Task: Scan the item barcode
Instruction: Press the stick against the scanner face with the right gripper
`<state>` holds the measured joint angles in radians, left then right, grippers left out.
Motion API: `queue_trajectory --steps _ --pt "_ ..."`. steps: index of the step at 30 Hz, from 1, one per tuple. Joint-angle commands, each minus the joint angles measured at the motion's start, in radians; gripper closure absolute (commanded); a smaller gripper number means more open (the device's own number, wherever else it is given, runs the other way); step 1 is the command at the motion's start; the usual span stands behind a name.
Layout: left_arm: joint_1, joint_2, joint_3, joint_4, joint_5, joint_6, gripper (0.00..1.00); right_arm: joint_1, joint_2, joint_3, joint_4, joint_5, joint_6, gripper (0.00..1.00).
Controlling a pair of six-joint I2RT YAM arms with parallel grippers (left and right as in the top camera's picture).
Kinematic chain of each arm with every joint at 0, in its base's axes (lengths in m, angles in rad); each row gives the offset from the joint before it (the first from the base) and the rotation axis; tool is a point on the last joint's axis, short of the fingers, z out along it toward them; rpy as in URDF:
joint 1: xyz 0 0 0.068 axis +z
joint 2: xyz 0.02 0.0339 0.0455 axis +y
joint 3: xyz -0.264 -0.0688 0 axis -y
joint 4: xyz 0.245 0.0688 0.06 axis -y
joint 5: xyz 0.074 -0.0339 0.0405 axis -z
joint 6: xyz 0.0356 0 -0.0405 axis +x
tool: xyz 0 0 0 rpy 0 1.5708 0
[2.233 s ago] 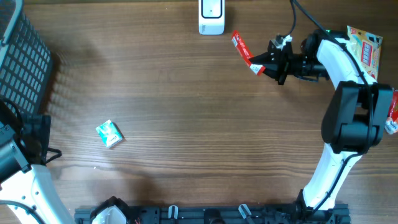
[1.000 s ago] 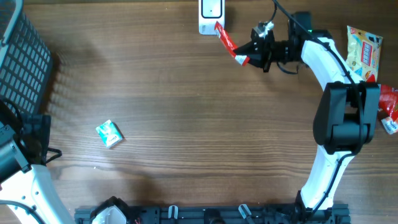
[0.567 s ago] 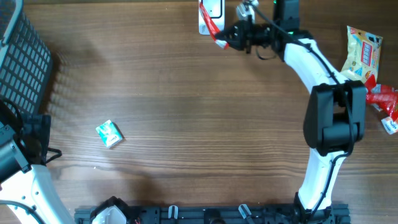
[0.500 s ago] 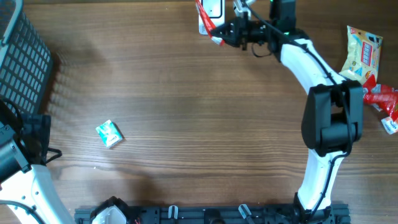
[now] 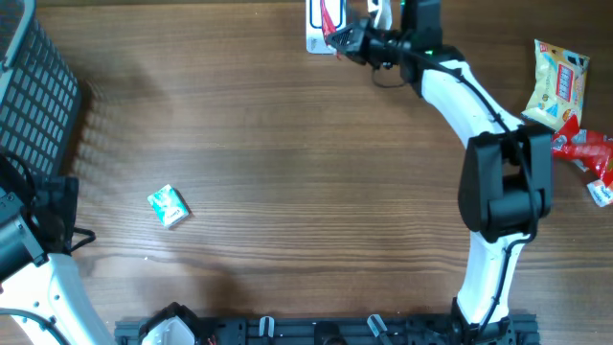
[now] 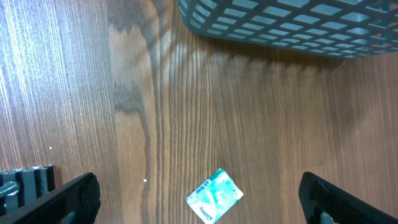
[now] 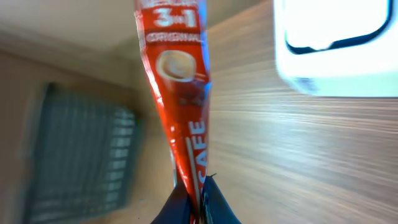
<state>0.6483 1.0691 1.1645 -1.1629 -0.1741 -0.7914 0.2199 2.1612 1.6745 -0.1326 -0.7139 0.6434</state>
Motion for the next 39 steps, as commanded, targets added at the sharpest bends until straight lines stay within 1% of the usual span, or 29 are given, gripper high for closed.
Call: queue_trajectory --steps 1,4,6,10,14,17,24,30,35,37,39 --pt "0.005 0.001 0.012 0.002 -0.002 -0.009 0.00 0.069 -0.021 0.077 -0.085 0.328 -0.247 0.96" --pt "0.005 0.001 0.012 0.002 -0.002 -0.009 0.00 0.105 -0.021 0.103 -0.103 0.412 -0.327 0.96" --pt "0.005 0.001 0.012 0.002 -0.002 -0.009 0.00 0.127 -0.021 0.113 -0.103 0.476 -0.355 0.96" --pt "0.005 0.001 0.012 0.002 -0.002 -0.009 0.00 0.177 -0.021 0.113 -0.106 0.703 -0.417 0.96" --pt "0.005 0.001 0.012 0.002 -0.002 -0.009 0.00 0.194 -0.021 0.113 -0.108 0.848 -0.438 0.96" --pt "0.005 0.001 0.012 0.002 -0.002 -0.009 0.00 0.191 -0.020 0.113 -0.108 0.913 -0.439 0.96" --pt "0.005 0.001 0.012 0.002 -0.002 -0.009 0.00 0.185 -0.006 0.113 -0.066 0.925 -0.511 0.96" --pt "0.005 0.001 0.012 0.002 -0.002 -0.009 0.00 0.185 -0.005 0.112 -0.067 0.890 -0.499 0.96" --pt "0.005 0.001 0.012 0.002 -0.002 -0.009 0.00 0.181 -0.024 0.113 -0.068 0.895 -0.398 0.96" --pt "0.005 0.001 0.012 0.002 -0.002 -0.009 0.00 0.163 -0.064 0.113 -0.069 0.894 -0.346 0.96" --pt "0.005 0.001 0.012 0.002 -0.002 -0.009 0.00 0.138 -0.118 0.113 -0.082 0.896 -0.346 0.96"
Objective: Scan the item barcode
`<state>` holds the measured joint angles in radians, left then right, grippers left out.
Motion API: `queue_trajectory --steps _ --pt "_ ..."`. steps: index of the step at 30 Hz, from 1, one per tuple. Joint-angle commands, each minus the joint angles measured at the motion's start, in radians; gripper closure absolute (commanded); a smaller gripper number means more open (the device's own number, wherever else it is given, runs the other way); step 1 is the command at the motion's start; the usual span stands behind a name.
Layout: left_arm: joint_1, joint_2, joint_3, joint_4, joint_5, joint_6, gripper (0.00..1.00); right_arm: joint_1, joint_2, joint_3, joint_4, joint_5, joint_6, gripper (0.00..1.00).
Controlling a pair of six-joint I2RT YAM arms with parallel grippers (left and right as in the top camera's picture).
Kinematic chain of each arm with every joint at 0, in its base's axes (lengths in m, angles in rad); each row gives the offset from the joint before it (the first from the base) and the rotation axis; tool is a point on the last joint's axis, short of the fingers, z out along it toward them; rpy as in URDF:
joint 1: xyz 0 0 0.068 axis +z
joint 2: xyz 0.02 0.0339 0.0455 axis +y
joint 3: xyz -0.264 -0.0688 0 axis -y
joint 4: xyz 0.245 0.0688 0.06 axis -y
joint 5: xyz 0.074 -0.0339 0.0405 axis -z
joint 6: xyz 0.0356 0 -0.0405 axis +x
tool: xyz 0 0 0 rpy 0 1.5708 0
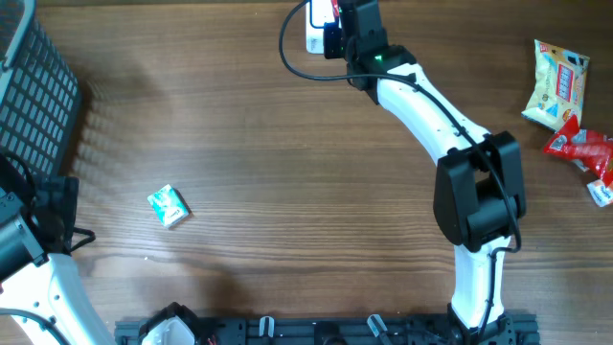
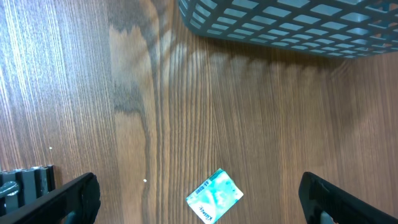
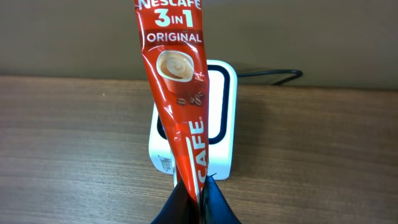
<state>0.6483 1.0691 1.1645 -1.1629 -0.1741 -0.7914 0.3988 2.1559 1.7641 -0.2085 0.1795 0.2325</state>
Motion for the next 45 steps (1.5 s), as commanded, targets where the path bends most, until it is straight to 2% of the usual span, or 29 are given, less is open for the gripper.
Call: queue_trajectory --steps 1,5,8,13,19,24,32,33,34,35,36,37,38,42,45 --pt "0.005 0.001 0.012 0.002 -0.002 -0.009 0.00 -0.056 -0.142 0.023 -0.023 0.010 0.065 0.95" --pt "0.005 0.001 0.012 0.002 -0.002 -0.009 0.00 -0.140 -0.246 0.023 -0.133 0.018 0.078 0.96" --pt "0.005 0.001 0.012 0.002 -0.002 -0.009 0.00 -0.222 -0.297 0.023 -0.263 0.060 0.164 0.96" --pt "0.005 0.001 0.012 0.002 -0.002 -0.009 0.00 -0.387 -0.304 0.020 -0.497 0.069 0.328 0.96" --pt "0.005 0.001 0.012 0.002 -0.002 -0.009 0.00 -0.567 -0.280 -0.014 -0.641 0.148 0.407 0.95" --pt "0.005 0.001 0.012 0.002 -0.002 -0.009 0.00 -0.682 -0.259 -0.082 -0.649 0.187 0.433 0.96" --pt "0.005 0.001 0.012 0.002 -0.002 -0.009 0.00 -0.785 -0.185 -0.131 -0.611 0.188 0.432 0.95" --pt "0.005 0.001 0.012 0.002 -0.002 -0.009 0.00 -0.796 -0.176 -0.131 -0.602 0.187 0.432 0.92" --pt "0.005 0.001 0.012 0.002 -0.002 -0.009 0.00 -0.801 -0.171 -0.131 -0.591 0.187 0.428 0.75" --pt "0.005 0.001 0.012 0.002 -0.002 -0.009 0.00 -0.808 -0.169 -0.131 -0.579 0.187 0.422 0.54" --pt "0.005 0.001 0.012 0.002 -0.002 -0.009 0.00 -0.814 -0.168 -0.130 -0.561 0.187 0.416 0.17" --pt "0.005 0.001 0.012 0.002 -0.002 -0.009 0.00 -0.815 -0.170 -0.129 -0.550 0.183 0.377 0.06" --pt "0.005 0.001 0.012 0.002 -0.002 -0.009 0.00 -0.815 -0.171 -0.129 -0.544 0.180 0.350 0.01" --pt "0.005 0.001 0.012 0.002 -0.002 -0.009 0.00 -0.806 -0.203 -0.127 -0.558 0.180 0.265 0.00" --pt "0.005 0.001 0.012 0.002 -0.002 -0.009 0.00 -0.804 -0.245 -0.127 -0.584 0.172 0.280 0.00"
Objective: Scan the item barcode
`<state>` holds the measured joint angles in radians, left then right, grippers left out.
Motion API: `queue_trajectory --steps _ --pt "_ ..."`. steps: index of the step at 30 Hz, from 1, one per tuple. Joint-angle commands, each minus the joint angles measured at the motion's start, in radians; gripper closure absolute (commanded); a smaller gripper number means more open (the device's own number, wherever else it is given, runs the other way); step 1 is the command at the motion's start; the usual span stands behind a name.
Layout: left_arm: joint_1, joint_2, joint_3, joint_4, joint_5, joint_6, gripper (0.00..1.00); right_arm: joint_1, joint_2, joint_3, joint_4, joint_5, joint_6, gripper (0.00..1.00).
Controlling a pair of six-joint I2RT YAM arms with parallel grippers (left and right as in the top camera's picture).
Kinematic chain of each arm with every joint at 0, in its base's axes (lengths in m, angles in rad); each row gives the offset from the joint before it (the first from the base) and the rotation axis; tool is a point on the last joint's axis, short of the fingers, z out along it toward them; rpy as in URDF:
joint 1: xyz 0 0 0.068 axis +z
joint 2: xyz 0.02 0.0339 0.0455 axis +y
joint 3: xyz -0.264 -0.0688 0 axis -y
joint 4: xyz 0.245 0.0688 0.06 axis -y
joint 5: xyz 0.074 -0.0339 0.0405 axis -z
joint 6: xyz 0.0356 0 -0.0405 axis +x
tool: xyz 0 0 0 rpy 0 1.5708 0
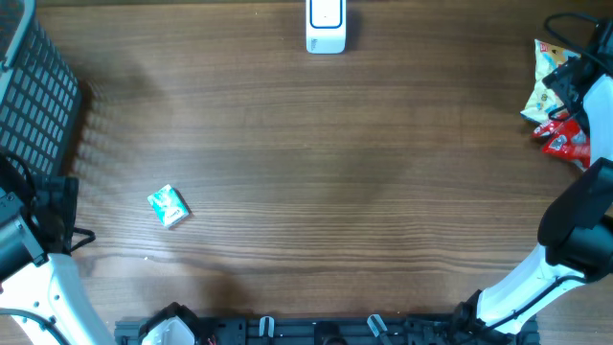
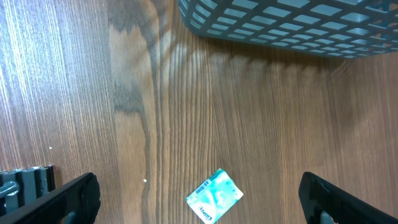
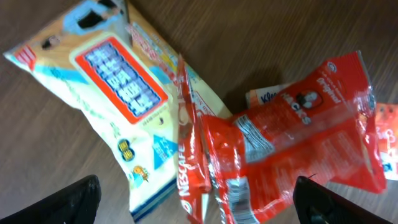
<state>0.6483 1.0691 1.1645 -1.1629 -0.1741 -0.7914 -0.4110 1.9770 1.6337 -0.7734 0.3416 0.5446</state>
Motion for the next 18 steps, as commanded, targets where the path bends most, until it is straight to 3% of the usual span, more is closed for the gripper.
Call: queue_trajectory --steps 1,9,18 --pt "0.005 0.001 0.012 0.002 -0.002 -0.009 0.00 0.006 -0.085 0.003 -0.032 0.002 -0.016 0.00" --pt "0.005 0.001 0.012 0.002 -0.002 -0.009 0.00 0.006 -0.332 0.003 -0.188 -0.151 0.103 0.00" --pt "0.005 0.001 0.012 0.002 -0.002 -0.009 0.00 0.129 -0.583 -0.069 -0.302 -0.273 0.050 0.00"
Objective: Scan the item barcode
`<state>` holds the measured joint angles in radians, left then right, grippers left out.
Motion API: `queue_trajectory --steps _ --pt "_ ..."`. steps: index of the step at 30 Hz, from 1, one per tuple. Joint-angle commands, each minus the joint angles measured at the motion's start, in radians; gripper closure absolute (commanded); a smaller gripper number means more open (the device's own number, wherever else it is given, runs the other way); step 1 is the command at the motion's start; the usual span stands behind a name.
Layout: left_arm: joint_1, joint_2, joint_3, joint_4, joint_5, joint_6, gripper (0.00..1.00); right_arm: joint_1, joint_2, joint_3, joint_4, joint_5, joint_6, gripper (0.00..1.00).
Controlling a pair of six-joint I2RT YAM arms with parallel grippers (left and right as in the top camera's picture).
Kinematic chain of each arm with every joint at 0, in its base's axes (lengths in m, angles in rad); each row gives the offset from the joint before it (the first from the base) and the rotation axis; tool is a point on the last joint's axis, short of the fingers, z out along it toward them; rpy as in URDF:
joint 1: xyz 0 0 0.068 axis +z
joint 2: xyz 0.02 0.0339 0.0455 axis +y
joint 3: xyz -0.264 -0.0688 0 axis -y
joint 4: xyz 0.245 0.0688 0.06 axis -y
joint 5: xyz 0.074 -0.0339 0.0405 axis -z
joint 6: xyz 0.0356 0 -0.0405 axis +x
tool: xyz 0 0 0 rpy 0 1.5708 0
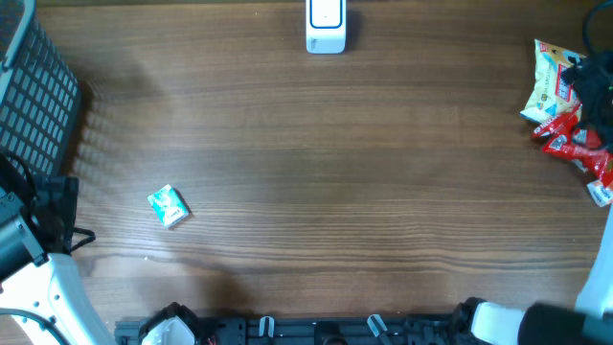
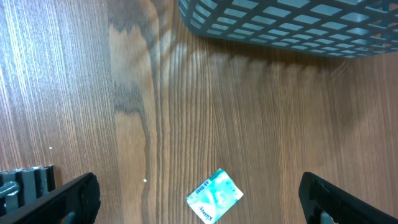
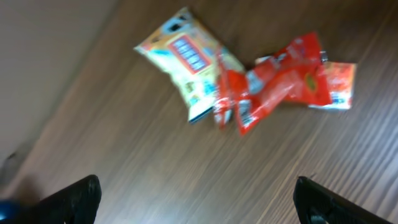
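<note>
The white barcode scanner point(image 1: 326, 26) stands at the table's far edge. A red coffee stick point(image 3: 222, 94) lies in the snack pile at the right, between a yellow bag point(image 3: 186, 53) and a red packet point(image 3: 286, 81). My right gripper point(image 3: 196, 202) is open and empty, well back from the pile; its view is blurred. In the overhead view that arm point(image 1: 596, 81) only shows at the right edge. My left gripper point(image 2: 198, 190) stays open above a small green packet point(image 2: 214, 196), not touching it.
A dark grey basket point(image 1: 34, 86) sits at the far left corner. The green packet point(image 1: 168, 205) lies alone at the left. The yellow bag point(image 1: 553, 86) and red packets point(image 1: 575, 142) crowd the right edge, with a small packet point(image 3: 337, 87) beside them.
My right gripper was open close over the snack pile; now it is farther from it, and the pile looks small. The arm has shifted toward the right edge. The left arm is unchanged.
My right gripper was shut on the red coffee stick beside the scanner, then held it upright in front of the scanner. Later the stick lay in the pile at the right with the gripper open over it. Now the gripper is away from the pile.
</note>
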<state>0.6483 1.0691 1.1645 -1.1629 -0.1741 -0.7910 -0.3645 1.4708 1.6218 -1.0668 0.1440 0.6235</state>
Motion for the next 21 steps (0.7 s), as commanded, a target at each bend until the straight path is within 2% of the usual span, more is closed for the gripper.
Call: queue_trajectory --steps 1,7,10,15,21 --pt "0.005 0.001 0.012 0.002 -0.002 -0.010 0.00 0.122 -0.108 -0.080 -0.008 -0.079 -0.048 0.00" --pt "0.005 0.001 0.012 0.002 -0.002 -0.010 0.00 0.402 -0.252 -0.224 0.016 -0.061 -0.121 0.00" --pt "0.005 0.001 0.012 0.002 -0.002 -0.010 0.00 0.514 -0.273 -0.257 -0.024 -0.074 -0.124 0.00" --pt "0.005 0.001 0.012 0.002 -0.002 -0.010 0.00 0.593 -0.256 -0.257 -0.117 -0.120 -0.124 0.00" --pt "0.005 0.001 0.012 0.002 -0.002 -0.010 0.00 0.595 -0.236 -0.257 -0.117 -0.119 -0.124 0.00"
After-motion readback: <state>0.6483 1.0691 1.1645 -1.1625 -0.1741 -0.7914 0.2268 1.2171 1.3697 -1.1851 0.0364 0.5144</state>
